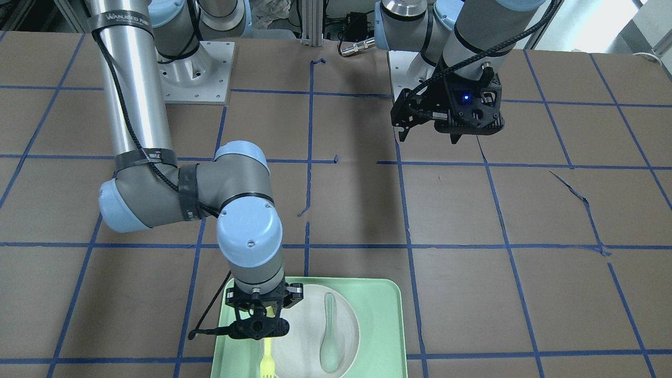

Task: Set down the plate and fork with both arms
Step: 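Grasp the yellow fork with the right gripper and lift it out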

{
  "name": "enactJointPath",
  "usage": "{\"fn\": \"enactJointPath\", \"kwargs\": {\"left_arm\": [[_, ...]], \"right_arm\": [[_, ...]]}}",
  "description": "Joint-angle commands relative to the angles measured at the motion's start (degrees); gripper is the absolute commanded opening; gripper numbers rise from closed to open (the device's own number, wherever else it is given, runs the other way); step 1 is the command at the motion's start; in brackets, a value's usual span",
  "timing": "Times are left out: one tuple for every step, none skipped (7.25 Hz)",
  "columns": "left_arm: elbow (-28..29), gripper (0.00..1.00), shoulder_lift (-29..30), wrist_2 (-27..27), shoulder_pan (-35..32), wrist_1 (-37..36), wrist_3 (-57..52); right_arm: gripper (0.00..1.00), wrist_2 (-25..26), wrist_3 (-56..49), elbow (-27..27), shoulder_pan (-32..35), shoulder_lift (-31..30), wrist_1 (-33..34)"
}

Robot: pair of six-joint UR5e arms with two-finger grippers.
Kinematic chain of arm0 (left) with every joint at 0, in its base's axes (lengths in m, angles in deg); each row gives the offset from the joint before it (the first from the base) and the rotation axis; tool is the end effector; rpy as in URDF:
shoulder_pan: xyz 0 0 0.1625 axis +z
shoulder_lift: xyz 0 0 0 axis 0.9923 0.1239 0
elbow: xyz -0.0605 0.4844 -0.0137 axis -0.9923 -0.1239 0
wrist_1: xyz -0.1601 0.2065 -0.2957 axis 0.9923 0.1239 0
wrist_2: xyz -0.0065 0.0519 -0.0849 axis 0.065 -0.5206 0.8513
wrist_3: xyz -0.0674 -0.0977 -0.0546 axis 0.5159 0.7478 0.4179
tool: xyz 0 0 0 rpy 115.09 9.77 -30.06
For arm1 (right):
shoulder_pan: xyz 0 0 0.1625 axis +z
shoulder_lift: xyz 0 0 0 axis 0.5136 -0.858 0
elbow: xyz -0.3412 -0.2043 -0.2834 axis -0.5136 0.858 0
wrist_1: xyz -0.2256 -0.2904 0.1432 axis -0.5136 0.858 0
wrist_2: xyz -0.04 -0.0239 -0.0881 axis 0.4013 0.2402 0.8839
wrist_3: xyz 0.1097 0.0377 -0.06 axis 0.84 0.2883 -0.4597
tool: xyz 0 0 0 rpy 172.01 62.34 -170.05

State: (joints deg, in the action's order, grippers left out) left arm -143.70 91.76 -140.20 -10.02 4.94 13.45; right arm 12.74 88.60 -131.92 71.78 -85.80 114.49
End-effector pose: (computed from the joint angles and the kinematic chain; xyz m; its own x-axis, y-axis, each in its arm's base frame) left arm -0.1627 -0.4596 0.4994 -0.9989 -0.0169 0.0429 -0.0153 0.9991 0.0386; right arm 0.2934 -0.7189 0.2717 -0.9971 -0.0728 0.0209 -0.0747 0.9908 -0.1130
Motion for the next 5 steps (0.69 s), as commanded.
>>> {"fn": "enactJointPath", "kwargs": {"left_arm": [[-1.3,1.00,-0.1,0.0,0.0,-1.5,0.0],[-1.6,1.00,-0.2,0.0,0.0,-1.6,0.0],[-1.6,1.00,-0.3,-0.1,0.0,-1.5,0.0],[-1.6,1.00,-0.3,-0.1,0.0,-1.6,0.0],[-1.6,1.00,-0.4,-0.1,0.0,-1.5,0.0]], "right_arm": [[0.13,0.1,-4.5,-3.1,-2.7,-0.4,0.5],[0.13,0.1,-4.6,-4.5,-2.7,-0.2,0.5],[0.13,0.1,-4.5,-6.4,-3.2,0.0,1.1],[0.21,0.1,-4.5,-7.2,-3.3,0.0,2.5],[0.46,-0.1,-4.5,-7.4,-3.2,-0.1,2.7]]}}
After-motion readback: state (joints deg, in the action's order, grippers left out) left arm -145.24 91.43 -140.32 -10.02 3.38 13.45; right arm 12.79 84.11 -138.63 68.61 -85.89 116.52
